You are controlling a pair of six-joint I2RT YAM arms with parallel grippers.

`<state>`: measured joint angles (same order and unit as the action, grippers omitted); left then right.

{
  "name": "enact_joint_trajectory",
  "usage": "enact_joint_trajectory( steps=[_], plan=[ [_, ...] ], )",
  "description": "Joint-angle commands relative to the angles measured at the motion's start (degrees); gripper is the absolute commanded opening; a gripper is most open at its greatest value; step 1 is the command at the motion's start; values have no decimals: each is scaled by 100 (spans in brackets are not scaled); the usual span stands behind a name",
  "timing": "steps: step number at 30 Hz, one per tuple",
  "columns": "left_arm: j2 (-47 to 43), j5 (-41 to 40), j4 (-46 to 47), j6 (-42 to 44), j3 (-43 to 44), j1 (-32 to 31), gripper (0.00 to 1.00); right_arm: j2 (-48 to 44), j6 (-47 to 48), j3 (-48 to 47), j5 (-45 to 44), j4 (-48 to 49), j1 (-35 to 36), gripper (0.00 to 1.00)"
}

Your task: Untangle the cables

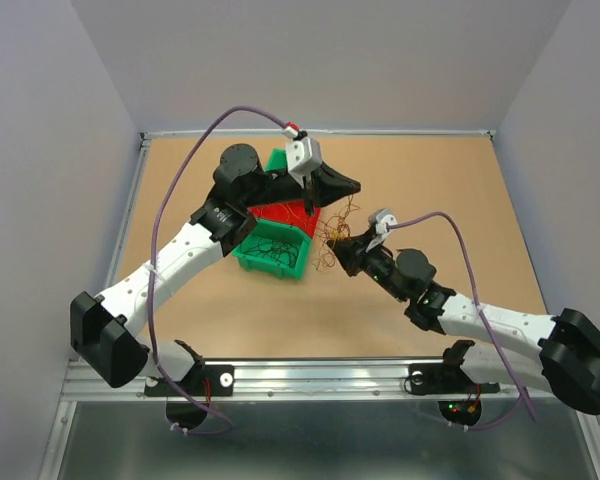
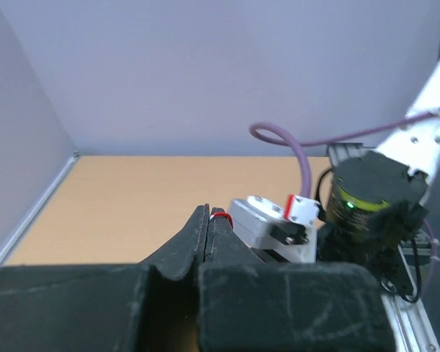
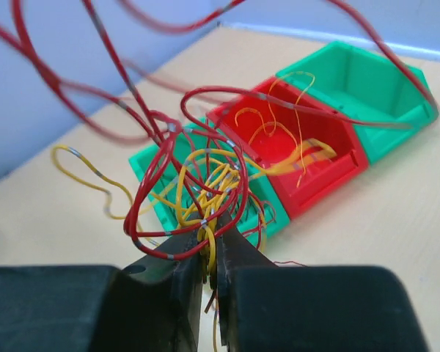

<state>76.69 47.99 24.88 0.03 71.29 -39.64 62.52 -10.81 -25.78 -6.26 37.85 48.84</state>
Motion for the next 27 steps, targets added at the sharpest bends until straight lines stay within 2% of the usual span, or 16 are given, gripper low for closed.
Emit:
enact_joint_trajectory(
  steps=[1,4,5,8,11,14,15,16,17,20,23,27],
  plan=[
    [-111,-1412,-579,400,1830,0,0,734,-728,854,-656,924,47,5],
    [100,-2097,-1403,585,2808,-9,0,1269,-1272,1188,-1060,1014,47,10],
    [258,-2222,-1581,681,3403,9,0,1367,-1388,1250,-1087,1032,47,16],
    [417,-2706,-1978,840,4136,9,0,1447,-1774,1531,-1175,1067,38,19],
    [383,-3198,-1996,937,4323,26,0,1316,-2214,1882,-1693,1058,47,22],
    [277,-3243,-1961,928,4200,35,0,1060,-2505,2103,-2045,1032,47,25],
    [190,-3147,-1839,920,3983,26,0,808,-2523,2173,-2063,1023,47,30],
    [137,-3085,-1777,902,3842,35,0,692,-2523,2182,-2063,1006,47,36],
    [49,-3050,-1707,885,3579,26,0,413,-2505,2183,-2055,901,47,51],
    [-4,-2971,-1662,911,3296,35,0,-255,-2374,2139,-2090,549,38,76],
    [13,-3102,-1724,1068,3120,26,0,-784,-2146,2042,-2142,50,38,86],
    [206,-3095,-1759,1051,2909,184,0,-1619,-1969,1989,-2169,-540,47,88]
  ],
)
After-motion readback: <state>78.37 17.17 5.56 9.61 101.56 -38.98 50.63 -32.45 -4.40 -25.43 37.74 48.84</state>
